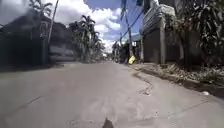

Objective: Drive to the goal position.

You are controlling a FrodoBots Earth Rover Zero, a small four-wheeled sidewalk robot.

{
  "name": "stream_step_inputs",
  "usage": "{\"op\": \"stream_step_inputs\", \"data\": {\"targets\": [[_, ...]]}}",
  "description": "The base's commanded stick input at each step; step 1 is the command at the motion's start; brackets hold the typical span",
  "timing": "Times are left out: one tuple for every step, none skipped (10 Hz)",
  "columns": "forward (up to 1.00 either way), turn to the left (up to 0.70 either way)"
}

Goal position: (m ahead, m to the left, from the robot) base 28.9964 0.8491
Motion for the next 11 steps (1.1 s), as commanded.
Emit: {"op": "stream_step_inputs", "data": {"targets": [[1.0,-0.37],[1.0,-0.3],[1.0,-0.02],[1.0,0.0],[1.0,0.0],[1.0,0.0],[1.0,0.0],[1.0,0.0],[1.0,0.0],[1.0,0.0],[1.0,0.0]]}}
